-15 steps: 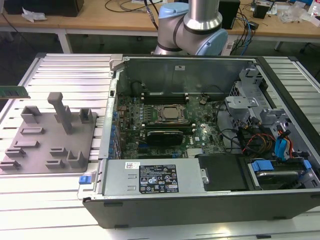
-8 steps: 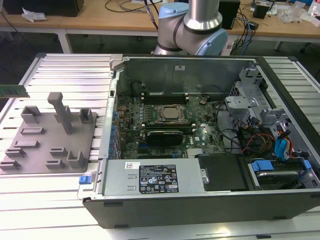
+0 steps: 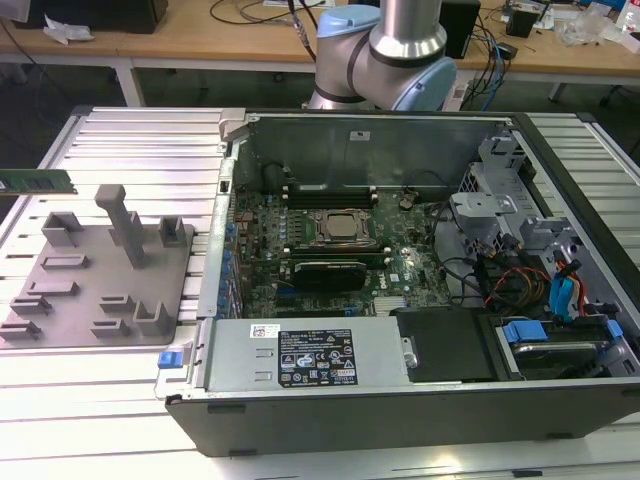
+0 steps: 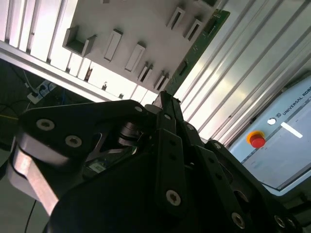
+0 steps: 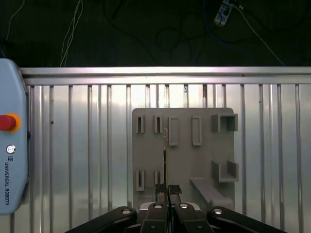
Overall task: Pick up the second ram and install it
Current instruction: 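Pick up the second ram and move it above second insertion slot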
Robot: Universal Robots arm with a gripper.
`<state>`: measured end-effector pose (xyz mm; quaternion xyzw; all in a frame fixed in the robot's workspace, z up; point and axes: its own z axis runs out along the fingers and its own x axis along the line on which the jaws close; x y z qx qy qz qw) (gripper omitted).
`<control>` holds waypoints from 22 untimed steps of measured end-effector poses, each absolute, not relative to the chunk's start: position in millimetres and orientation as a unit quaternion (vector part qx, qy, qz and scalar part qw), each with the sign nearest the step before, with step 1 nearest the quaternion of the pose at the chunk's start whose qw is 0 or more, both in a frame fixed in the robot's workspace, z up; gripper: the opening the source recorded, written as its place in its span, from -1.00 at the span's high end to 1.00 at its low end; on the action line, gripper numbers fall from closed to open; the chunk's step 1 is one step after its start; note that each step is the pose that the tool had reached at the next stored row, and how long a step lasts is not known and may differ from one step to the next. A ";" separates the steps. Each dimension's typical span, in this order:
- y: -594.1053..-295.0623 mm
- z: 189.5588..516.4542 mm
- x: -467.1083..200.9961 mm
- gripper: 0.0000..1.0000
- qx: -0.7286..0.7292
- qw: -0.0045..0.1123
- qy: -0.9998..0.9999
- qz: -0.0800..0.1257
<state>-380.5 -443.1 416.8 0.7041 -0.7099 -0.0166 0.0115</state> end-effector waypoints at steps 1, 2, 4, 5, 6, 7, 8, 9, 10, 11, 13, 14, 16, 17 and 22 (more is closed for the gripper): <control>-443.0 416.8 -378.3 0.81 0.704 0.012 -0.710 -0.017; -443.1 416.8 -376.1 0.81 0.704 0.012 -0.710 -0.017; -443.0 416.8 -374.1 0.81 0.704 0.012 -0.710 -0.017; -443.1 416.8 -373.4 0.81 0.704 0.012 -0.710 -0.017; -443.1 416.8 -371.9 0.81 0.704 0.012 -0.710 -0.017; -443.0 416.8 -370.2 0.81 0.704 0.012 -0.710 -0.017; -443.1 416.8 -368.8 0.81 0.704 0.012 -0.710 -0.017; -443.0 416.8 -367.4 0.81 0.704 0.012 -0.710 -0.017; -443.0 416.8 -366.4 0.81 0.704 0.012 -0.710 -0.017; -443.1 416.8 -365.1 0.81 0.704 0.012 -0.710 -0.017; -443.0 416.8 -361.8 0.81 0.704 0.012 -0.710 -0.017; -443.0 416.8 -360.2 0.81 0.704 0.012 -0.710 -0.017; -443.0 416.8 -356.0 0.81 0.704 0.012 -0.710 -0.017; -443.0 416.8 -353.2 0.81 0.704 0.012 -0.710 -0.017; -443.0 416.8 -333.2 0.81 0.704 0.012 -0.710 -0.017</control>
